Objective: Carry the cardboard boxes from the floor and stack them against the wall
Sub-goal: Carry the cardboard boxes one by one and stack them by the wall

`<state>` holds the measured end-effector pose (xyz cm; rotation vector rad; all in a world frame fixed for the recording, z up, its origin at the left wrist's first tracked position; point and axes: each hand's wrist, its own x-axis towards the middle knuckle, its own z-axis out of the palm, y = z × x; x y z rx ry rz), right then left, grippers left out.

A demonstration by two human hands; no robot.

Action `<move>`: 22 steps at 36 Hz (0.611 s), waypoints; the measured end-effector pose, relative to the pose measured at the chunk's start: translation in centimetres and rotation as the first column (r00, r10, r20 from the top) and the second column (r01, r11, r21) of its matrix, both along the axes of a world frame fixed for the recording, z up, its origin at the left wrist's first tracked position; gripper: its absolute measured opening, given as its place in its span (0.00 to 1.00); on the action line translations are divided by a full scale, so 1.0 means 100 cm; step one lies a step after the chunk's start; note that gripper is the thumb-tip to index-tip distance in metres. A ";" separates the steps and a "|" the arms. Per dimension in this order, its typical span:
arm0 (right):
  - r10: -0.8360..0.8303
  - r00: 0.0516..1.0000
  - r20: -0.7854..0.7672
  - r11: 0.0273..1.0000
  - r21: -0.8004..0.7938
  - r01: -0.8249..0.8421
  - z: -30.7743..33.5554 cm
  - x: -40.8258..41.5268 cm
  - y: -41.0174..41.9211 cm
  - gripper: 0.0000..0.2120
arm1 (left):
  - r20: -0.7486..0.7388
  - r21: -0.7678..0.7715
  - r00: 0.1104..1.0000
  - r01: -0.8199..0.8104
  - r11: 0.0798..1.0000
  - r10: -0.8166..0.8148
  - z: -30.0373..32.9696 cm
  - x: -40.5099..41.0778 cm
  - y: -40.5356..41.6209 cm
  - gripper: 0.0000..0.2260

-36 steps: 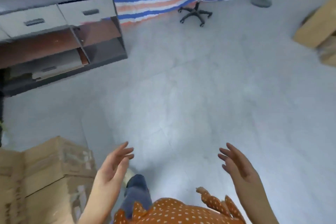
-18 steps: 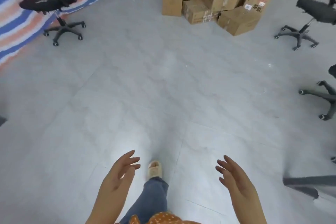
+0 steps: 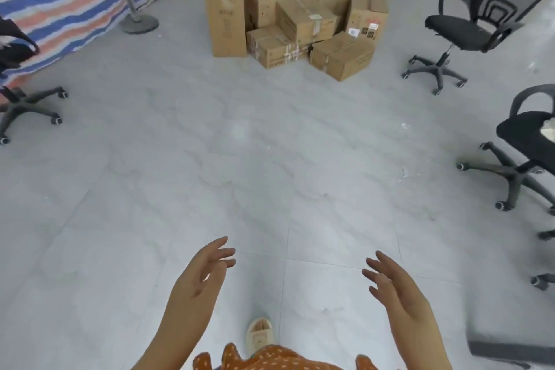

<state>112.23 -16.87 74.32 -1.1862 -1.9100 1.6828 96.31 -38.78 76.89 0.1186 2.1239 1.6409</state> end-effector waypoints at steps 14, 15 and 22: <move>-0.183 0.981 0.070 0.983 -0.012 0.185 -0.021 -0.102 0.154 0.15 | 0.021 -0.087 0.993 0.116 0.989 -0.115 -0.016 -0.139 0.170 0.18; -0.175 0.982 0.070 0.984 -0.008 0.176 -0.022 -0.112 0.172 0.15 | 0.020 -0.084 0.995 0.103 0.991 -0.101 -0.019 -0.148 0.187 0.18; -0.129 0.991 0.023 0.992 0.021 0.128 -0.001 -0.177 0.325 0.14 | 0.030 -0.017 0.999 0.042 0.999 -0.041 -0.019 -0.204 0.324 0.16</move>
